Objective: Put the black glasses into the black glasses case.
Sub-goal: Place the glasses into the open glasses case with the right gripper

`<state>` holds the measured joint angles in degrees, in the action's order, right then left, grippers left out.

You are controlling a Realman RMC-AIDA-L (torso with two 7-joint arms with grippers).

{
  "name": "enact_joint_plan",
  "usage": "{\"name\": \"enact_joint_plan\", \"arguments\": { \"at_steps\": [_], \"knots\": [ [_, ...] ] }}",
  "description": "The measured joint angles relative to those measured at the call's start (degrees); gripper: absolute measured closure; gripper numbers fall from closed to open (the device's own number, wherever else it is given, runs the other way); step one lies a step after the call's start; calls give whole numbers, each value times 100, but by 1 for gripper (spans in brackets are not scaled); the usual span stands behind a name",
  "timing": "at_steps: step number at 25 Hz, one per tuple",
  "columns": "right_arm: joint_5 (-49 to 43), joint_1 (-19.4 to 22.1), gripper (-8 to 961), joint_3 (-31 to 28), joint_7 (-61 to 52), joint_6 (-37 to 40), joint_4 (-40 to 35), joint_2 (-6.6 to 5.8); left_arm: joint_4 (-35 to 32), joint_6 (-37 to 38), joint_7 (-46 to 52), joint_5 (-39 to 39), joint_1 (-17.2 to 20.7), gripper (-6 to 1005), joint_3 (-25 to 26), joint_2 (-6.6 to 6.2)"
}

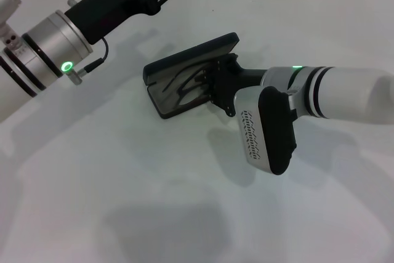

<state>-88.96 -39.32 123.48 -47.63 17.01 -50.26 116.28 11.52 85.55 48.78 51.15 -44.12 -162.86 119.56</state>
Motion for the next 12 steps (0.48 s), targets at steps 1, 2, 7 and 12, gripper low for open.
{"name": "enact_joint_plan", "arguments": {
  "at_steps": [1, 2, 7, 12],
  "knots": [
    [2, -3, 771, 4, 0, -11, 9, 0, -1, -10, 0, 0, 0, 402, 0, 1],
    [2, -3, 771, 8, 0, -35, 26, 0, -1, -15, 0, 0, 0, 401, 0, 1],
    [34, -9, 769, 199, 0, -495, 68, 0, -79, -32, -38, 1, -7, 401, 0, 10],
    [142, -11, 768, 570, 0, -1003, 84, 0, -130, -38, -51, 1, -25, 400, 0, 0]
  ]
}}
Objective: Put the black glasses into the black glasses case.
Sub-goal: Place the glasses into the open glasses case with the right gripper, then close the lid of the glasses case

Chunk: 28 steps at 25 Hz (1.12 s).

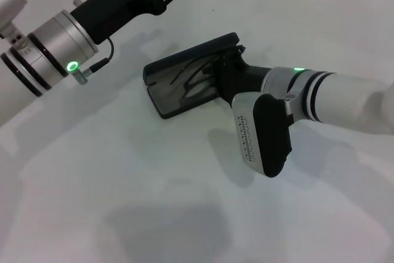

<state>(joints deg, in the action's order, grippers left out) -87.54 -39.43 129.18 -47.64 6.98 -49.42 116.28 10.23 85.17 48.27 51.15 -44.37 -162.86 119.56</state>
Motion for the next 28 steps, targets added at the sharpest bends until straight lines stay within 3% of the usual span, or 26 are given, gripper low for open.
{"name": "enact_joint_plan", "arguments": {
  "at_steps": [11, 16, 22, 28],
  "knots": [
    [80, 34, 764, 93, -61, -14, -44, 0, -3, -1, -3, 0, -2, 399, 0, 2],
    [80, 60, 605, 86, -91, -24, -104, 0, -3, -1, -3, 0, -5, 398, 0, 4],
    [90, 134, 584, 31, -152, 51, -200, 0, 29, -1, -3, 9, 16, 397, 0, -2],
    [59, 253, 574, -321, -220, 827, -369, -14, 49, 0, 14, 17, 28, 397, 0, -22]
  ]
}}
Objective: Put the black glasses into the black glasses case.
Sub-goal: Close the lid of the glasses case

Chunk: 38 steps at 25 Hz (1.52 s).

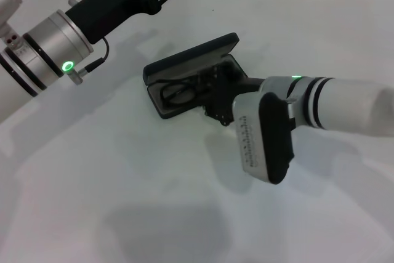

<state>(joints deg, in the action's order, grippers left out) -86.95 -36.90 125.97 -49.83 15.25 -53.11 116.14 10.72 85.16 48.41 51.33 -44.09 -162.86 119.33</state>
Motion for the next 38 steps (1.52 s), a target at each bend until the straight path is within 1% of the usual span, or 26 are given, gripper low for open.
{"name": "enact_joint_plan", "arguments": {
  "at_steps": [2, 5, 9, 10, 11, 12, 13, 15, 17, 19, 21, 22, 23, 25, 27, 31, 34, 37, 38],
  "knots": [
    [-25, 97, 571, -347, -1, 586, -116, -25, 6, 0, 6, 1, 14, 396, 0, -4],
    [-76, 301, 566, -1139, 0, 1719, -283, -45, 71, -24, 28, -2, 24, 396, 0, -6],
    [-136, 494, 559, -2544, -68, 3438, -316, -63, 89, -242, 64, -45, -18, 396, 0, -8],
    [-149, 528, 557, -2997, -144, 4071, -282, -82, 89, -351, 102, -91, -59, 395, 0, -10],
    [-184, 544, 555, -3431, -232, 4628, -229, -117, 88, -467, 150, -155, -106, 395, 0, -13],
    [-229, 547, 554, -3742, -297, 5080, -173, -137, 88, -641, 234, -267, -188, 395, -1, -15],
    [-309, 541, 552, -4236, -394, 5726, -70, -192, 88, -741, 280, -325, -238, 395, 0, -17],
    [-445, 521, 548, -5123, -488, 6676, 158, -271, 88, -1053, 429, -583, -378, 395, -1, -24],
    [-495, 550, 545, -5910, -498, 7388, 347, -326, 88, -1484, 673, -970, -557, 395, 0, -44],
    [-493, 675, 542, -6635, -484, 7888, 461, -363, 88, -1799, 825, -1251, -674, 394, -1, -51],
    [-464, 814, 538, -7160, -466, 8243, 489, -354, 88, -2078, 884, -1493, -766, 394, 0, -33],
    [-451, 907, 536, -7434, -462, 8426, 478, -330, 88, -2152, 891, -1571, -790, 394, 0, -21],
    [-448, 956, 535, -7570, -460, 8511, 470, -317, 87, -2238, 908, -1673, -815, 394, 0, -10],
    [-418, 1058, 531, -7936, -466, 8630, 433, -244, 78, -2380, 979, -1889, -847, 394, -3, 0],
    [-415, 1100, 528, -8037, -469, 8611, 443, -194, 72, -2541, 1091, -2105, -859, 393, -8, 2],
    [-421, 1167, 521, -8054, -335, 8540, 444, -109, 46, -2803, 1206, -2309, -869, 393, -9, 8],
    [-426, 1193, 516, -8025, -214, 8472, 431, -80, 27, -2869, 1289, -2447, -869, 392, -9, 12],
    [-426, 1182, 319, -8015, -195, 8461, 430, -76, -7, -2852, 1293, -2557, -838, 392, -8, 18],
    [-427, 1178, 290, -8023, -194, 8460, 430, -76, -48, -2841, 1264, -2598, -819, 392, -8, 21]
  ]
}}
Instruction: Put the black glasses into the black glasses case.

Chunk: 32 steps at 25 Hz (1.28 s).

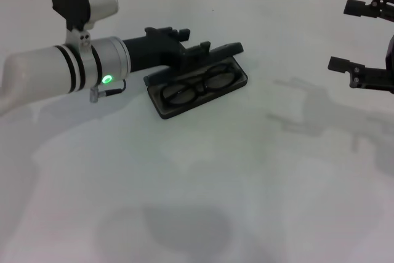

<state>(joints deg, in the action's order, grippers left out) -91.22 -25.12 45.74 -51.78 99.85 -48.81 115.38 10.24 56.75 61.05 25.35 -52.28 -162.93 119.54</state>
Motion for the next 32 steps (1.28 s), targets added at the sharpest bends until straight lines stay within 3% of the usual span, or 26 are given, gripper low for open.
{"name": "enact_joint_plan", "arguments": {
  "at_steps": [4, 11, 15, 19, 25, 32],
  "knots": [
    [-31, -26, 174, 5, 1, -48, 4, 2, -167, 40, -186, -113, 115, 391, -2, 4],
    [-39, -75, 173, 59, 1, -137, 41, 2, -319, 234, -506, -139, 255, 391, 11, 12],
    [-38, -96, 173, 122, -15, -139, 55, 2, -304, 717, -722, 20, 321, 390, 56, 1],
    [-45, -168, 173, 345, -118, -137, 101, 2, -250, 2124, -1110, 351, 547, 390, 25, -120],
    [-65, -599, 172, 406, -401, -56, 802, -90, -77, 4316, -1494, 213, 927, 389, 9, -499],
    [-65, -1152, 172, 500, -441, 16, 1859, -205, 358, 5550, -2060, -557, 1088, 388, 7, -561]
  ]
}}
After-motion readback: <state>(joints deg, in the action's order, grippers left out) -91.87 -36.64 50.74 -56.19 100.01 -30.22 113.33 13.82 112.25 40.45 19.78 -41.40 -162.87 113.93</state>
